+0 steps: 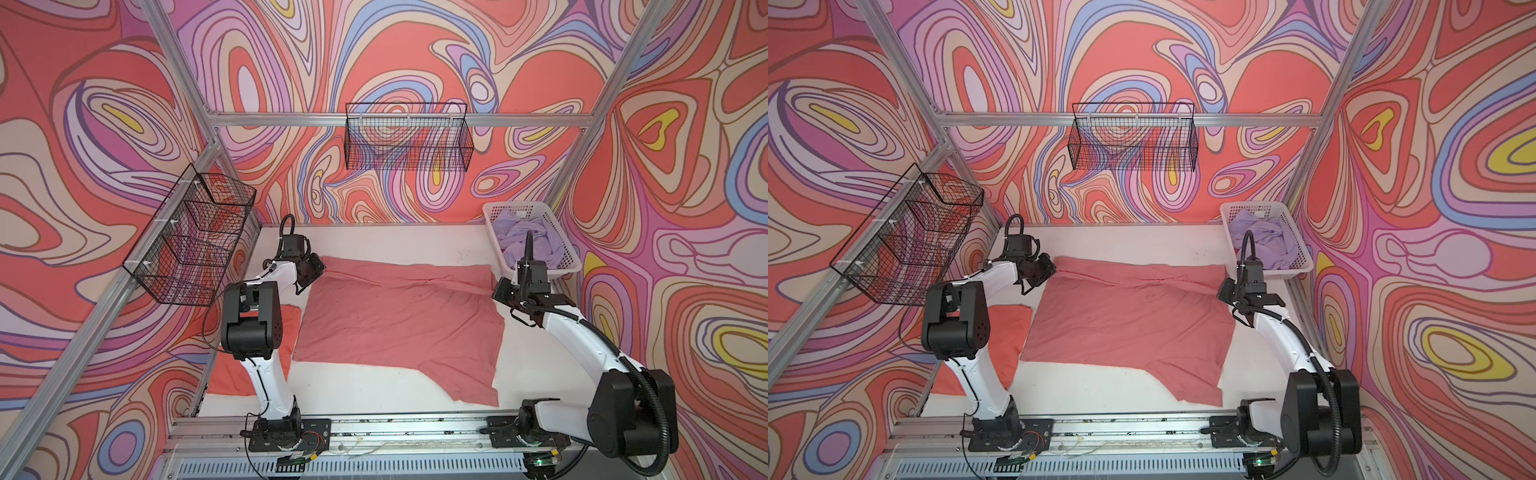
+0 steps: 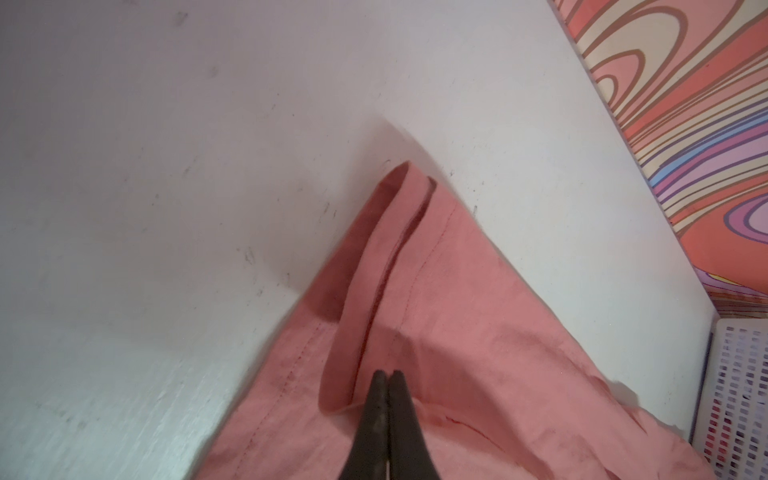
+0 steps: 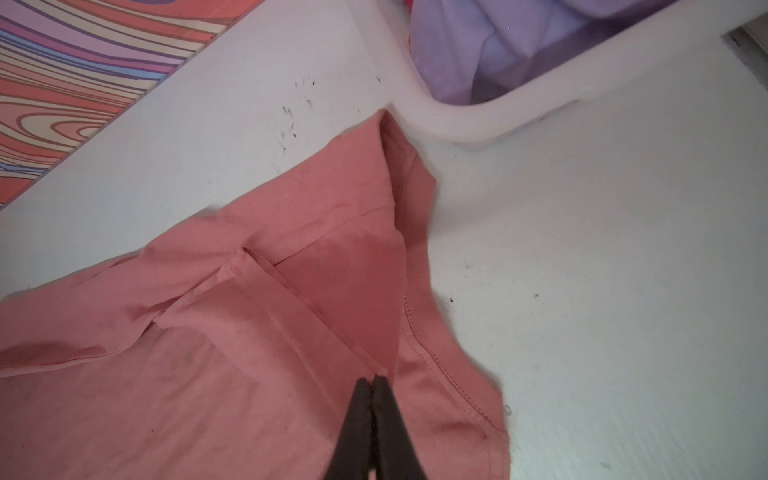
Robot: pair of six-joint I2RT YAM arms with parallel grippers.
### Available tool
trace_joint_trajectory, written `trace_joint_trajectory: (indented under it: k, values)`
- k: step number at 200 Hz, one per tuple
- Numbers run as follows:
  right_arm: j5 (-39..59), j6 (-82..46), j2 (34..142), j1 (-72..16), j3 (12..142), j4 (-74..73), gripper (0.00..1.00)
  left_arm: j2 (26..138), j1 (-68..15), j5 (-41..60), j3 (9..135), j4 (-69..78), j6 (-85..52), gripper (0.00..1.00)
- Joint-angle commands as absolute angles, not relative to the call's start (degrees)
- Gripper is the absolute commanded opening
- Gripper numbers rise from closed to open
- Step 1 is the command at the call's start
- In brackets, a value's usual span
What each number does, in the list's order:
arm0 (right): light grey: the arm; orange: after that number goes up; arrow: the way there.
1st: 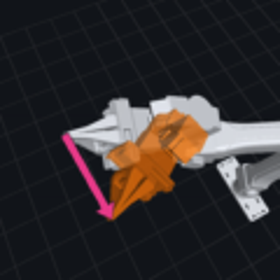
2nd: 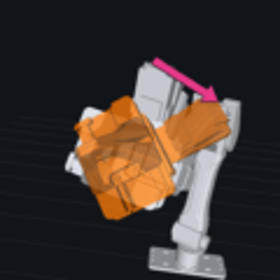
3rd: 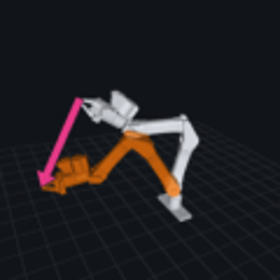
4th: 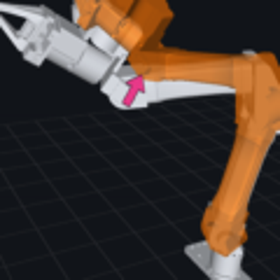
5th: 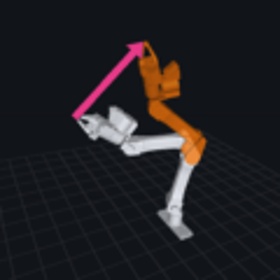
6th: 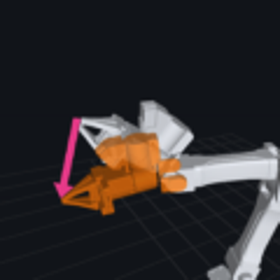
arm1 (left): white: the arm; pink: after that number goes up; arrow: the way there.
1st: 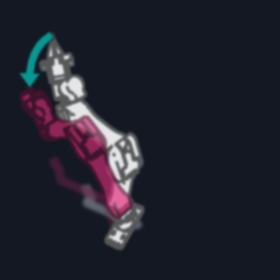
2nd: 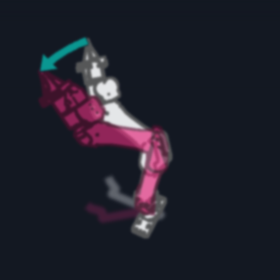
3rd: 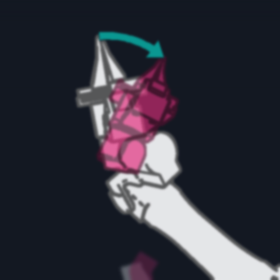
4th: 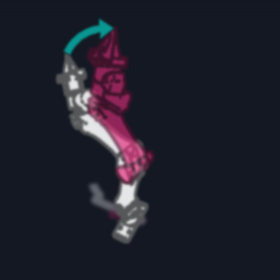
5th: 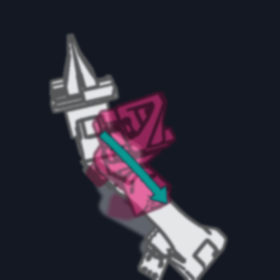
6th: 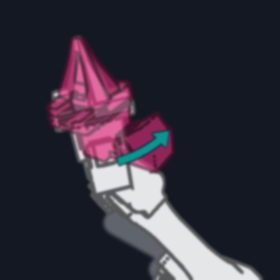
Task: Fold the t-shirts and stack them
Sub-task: 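Grasp the shirt's side edge with the right gripper while the left holds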
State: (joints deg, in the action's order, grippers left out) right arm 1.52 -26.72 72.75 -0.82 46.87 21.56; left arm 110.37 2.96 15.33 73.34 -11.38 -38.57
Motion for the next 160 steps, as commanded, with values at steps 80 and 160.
trace_joint_trajectory:
  k: [80, 160]
  values:
    - [1.9, -28.8, 68.5, -0.8, 45.2, 25.0, 0.0, 109.7, 3.2, 14.1, 73.5, -12.7, -37.9, 0.0]
    - [2.5, -26.8, 67.2, -1.1, 48.8, 26.7, 0.0, 109.4, 3.2, 13.5, 73.5, -12.7, -38.0, 0.0]
